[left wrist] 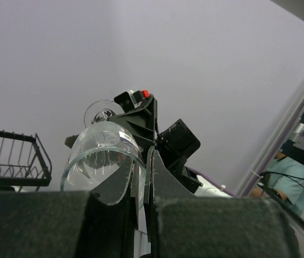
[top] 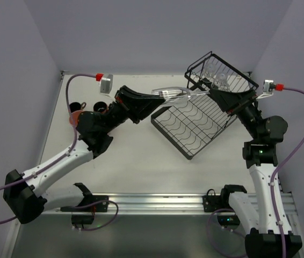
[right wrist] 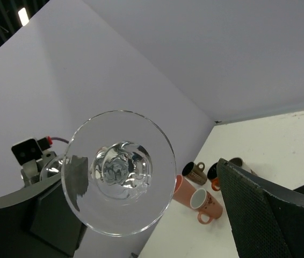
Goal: Unload the cups from the dish rack
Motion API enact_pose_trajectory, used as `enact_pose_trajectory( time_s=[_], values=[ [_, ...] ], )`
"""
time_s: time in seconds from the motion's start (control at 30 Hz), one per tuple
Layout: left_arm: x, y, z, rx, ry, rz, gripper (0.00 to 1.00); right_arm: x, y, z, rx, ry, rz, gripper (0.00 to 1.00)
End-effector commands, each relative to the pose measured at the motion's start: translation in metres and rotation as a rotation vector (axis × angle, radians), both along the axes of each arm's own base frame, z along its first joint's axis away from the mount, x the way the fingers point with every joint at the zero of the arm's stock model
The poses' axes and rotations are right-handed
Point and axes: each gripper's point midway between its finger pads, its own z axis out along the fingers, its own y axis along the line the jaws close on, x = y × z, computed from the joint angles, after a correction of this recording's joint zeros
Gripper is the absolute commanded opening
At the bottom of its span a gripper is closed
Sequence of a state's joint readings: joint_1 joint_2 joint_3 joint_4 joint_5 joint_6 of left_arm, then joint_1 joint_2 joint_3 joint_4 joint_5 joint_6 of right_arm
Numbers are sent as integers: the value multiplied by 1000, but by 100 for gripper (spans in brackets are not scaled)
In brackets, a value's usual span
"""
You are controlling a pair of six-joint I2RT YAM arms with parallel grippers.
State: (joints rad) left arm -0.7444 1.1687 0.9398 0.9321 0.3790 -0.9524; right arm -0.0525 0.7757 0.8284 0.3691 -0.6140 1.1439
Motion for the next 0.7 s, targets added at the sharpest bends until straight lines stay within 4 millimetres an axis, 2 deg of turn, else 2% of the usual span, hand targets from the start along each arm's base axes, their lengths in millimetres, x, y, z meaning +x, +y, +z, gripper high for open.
enact_pose_trajectory(
  time_s=[0.0,0.03,0.07,0.13,0.23,0.27,0.33,0.37,0.4,0.43,0.47,0.53,0.57,0.63,0.67],
  values=[
    [-6,30,56,-11,-124,183,0,-5,1,5,-43,-17,-1,99],
    [-7,35,60,14,-133,217,0,-4,1,1,-52,-5,-8,99],
    [1,35,56,91,-84,256,0,-3,-1,0,-74,-13,-24,99],
    [6,45,57,179,-96,344,0,-1,-3,-6,-98,6,-42,99],
    [16,65,49,310,-50,476,0,3,-7,-18,-142,18,-81,99],
    [23,75,40,373,2,531,0,4,-8,-21,-160,14,-90,99],
    [28,87,38,424,12,600,0,6,-9,-28,-176,28,-95,99],
    [35,94,26,480,55,647,0,6,-10,-30,-197,24,-102,99],
    [39,97,29,508,57,676,0,6,-11,-33,-209,41,-115,99],
    [45,101,23,549,79,705,0,7,-14,-35,-223,45,-130,99],
    [53,108,6,625,128,753,0,5,-15,-36,-252,29,-148,99],
    [68,109,-11,723,164,798,0,6,-21,-43,-286,44,-184,99],
    [75,115,-30,814,207,836,0,5,-22,-45,-296,43,-191,99],
    [93,108,-53,937,253,852,0,4,-22,-50,-312,44,-192,99],
    [97,115,-73,1034,297,874,0,3,-22,-50,-321,38,-193,99]
  ],
)
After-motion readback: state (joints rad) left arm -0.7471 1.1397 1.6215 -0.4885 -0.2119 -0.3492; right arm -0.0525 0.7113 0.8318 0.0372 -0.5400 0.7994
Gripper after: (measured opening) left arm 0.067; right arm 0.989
